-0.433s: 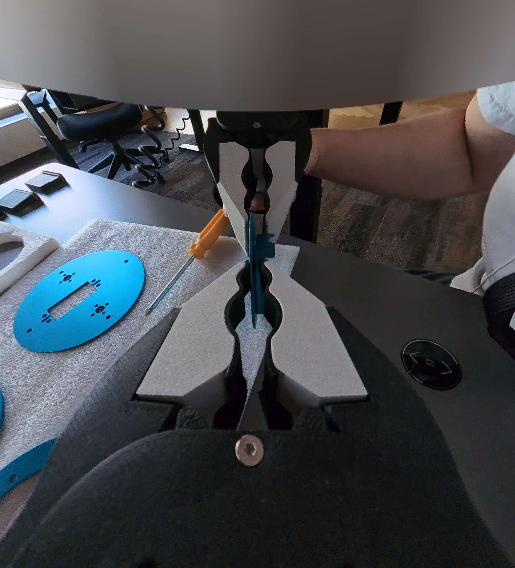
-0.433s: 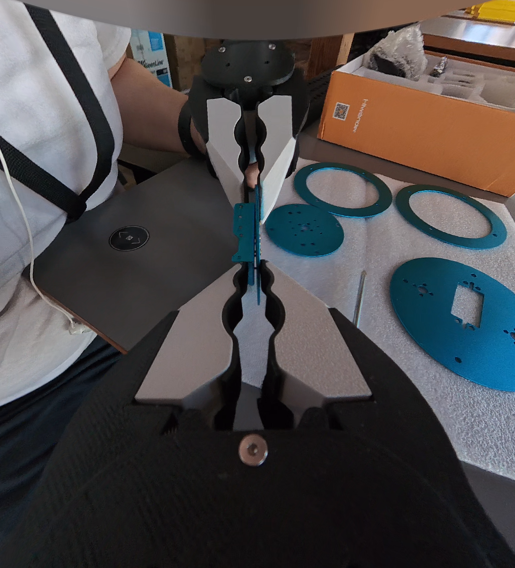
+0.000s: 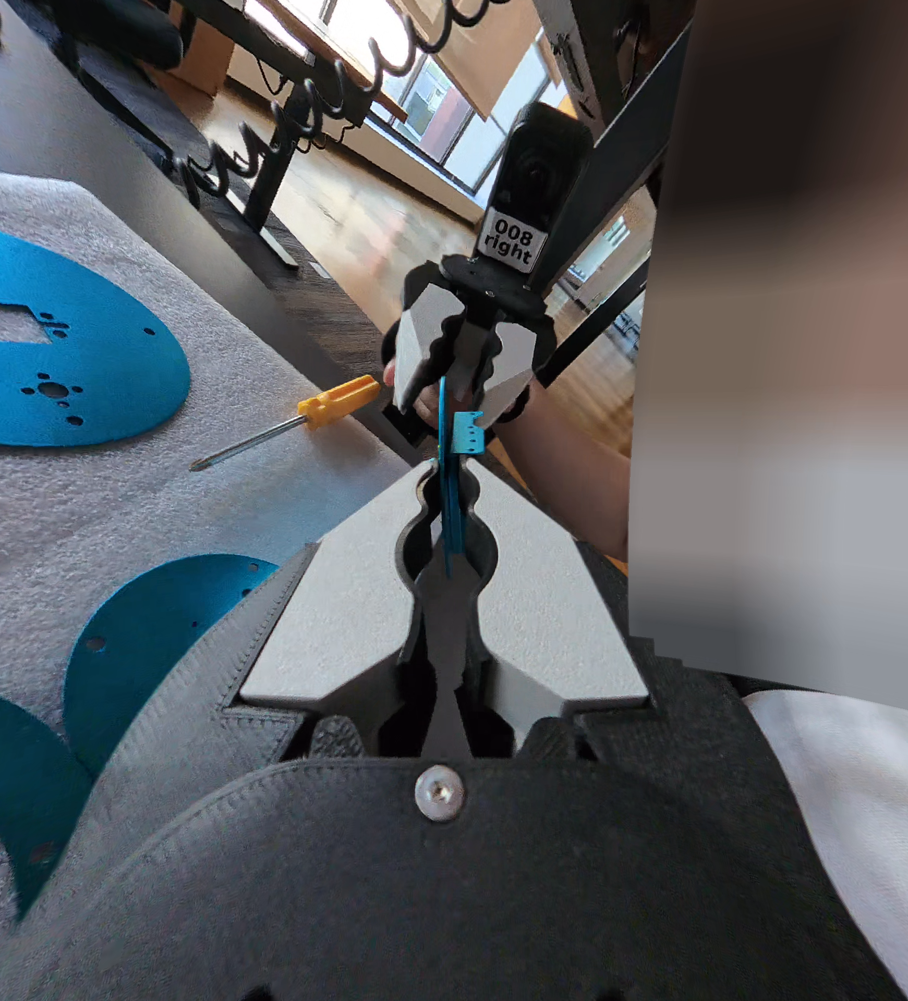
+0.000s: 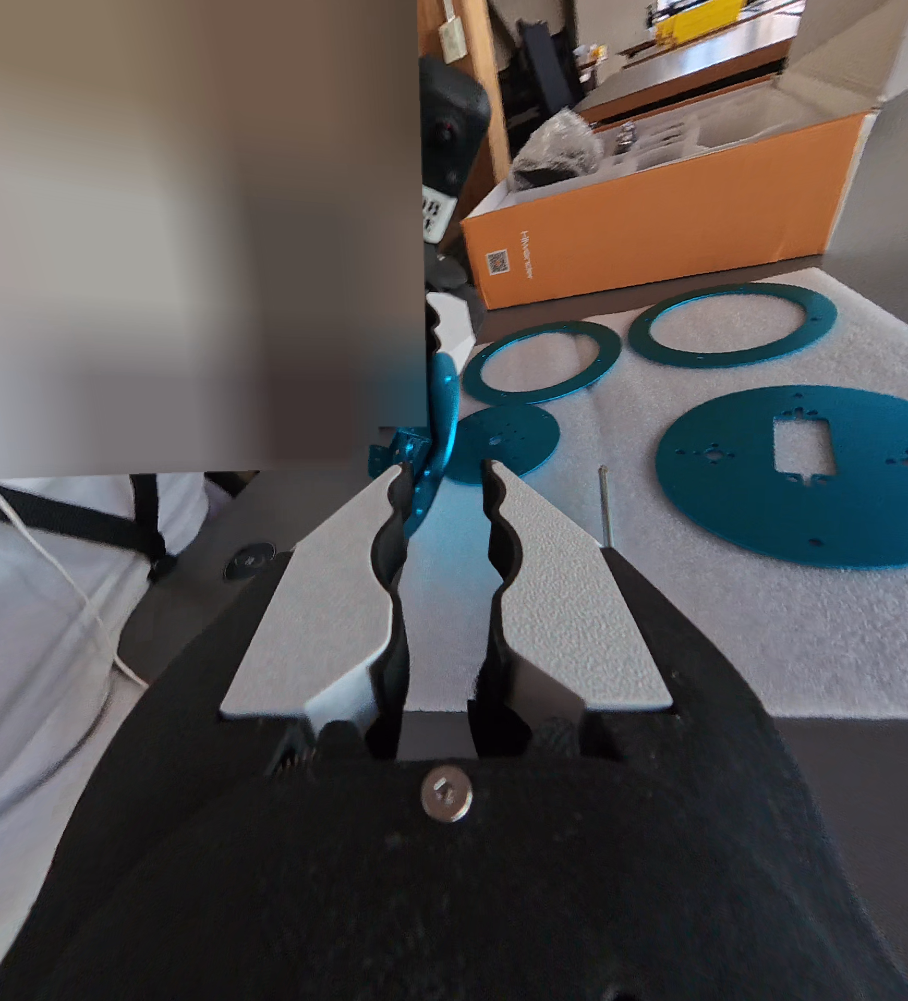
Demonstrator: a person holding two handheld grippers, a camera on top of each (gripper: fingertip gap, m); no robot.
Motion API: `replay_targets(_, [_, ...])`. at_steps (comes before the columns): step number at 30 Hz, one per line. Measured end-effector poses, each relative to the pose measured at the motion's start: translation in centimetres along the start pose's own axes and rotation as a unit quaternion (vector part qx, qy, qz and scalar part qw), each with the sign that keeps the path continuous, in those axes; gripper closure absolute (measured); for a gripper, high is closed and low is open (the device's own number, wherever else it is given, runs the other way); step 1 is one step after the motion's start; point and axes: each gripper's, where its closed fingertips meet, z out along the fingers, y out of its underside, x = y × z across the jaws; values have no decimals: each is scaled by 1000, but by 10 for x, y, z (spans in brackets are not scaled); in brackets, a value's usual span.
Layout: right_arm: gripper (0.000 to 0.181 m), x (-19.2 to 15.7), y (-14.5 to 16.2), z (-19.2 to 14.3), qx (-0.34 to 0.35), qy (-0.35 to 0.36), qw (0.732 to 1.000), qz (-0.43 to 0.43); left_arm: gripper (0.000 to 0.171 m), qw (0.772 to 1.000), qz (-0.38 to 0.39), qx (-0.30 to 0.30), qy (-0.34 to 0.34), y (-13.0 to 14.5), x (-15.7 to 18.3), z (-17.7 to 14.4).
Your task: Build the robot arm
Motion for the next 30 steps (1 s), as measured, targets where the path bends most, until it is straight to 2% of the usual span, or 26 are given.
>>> replay_targets(1, [157, 2, -2, -2, 10, 10, 1000, 11, 168, 1000, -19, -2, 2, 1, -1, -1])
replay_targets(4, [157, -3, -8, -9, 32, 18, 999, 25, 168, 997, -70, -9, 6, 4, -2, -1])
replay_targets(9, [156, 6, -9, -27, 27, 107, 994, 0, 168, 991, -135, 13, 18, 0, 0, -4])
replay_targets(11, [156, 5, -16, -30, 54, 125, 990, 17, 168, 989, -142, 20, 22, 0, 3, -4])
replay_targets(14, [154, -9, -15, -22, 64, 97, 991, 61, 169, 988, -151, 29, 29, 0, 9, -5])
replay_targets(18, [146, -14, -8, -14, 56, 104, 987, 110, 169, 987, -150, 41, 38, -2, 18, -6])
replay_targets(21, [143, -26, -9, 0, 76, 54, 978, 184, 168, 988, -141, 38, 41, -1, 26, -5])
replay_targets(23, [142, -33, -3, 8, 62, 26, 972, 227, 168, 989, -138, 39, 41, -2, 30, -6])
replay_targets(25, [144, -37, 0, 12, 61, 10, 962, 264, 169, 988, -142, 42, 41, -3, 32, -7])
replay_targets(30, [162, -40, -5, 15, 95, -26, 941, 323, 169, 988, -151, 35, 30, 2, 29, -8])
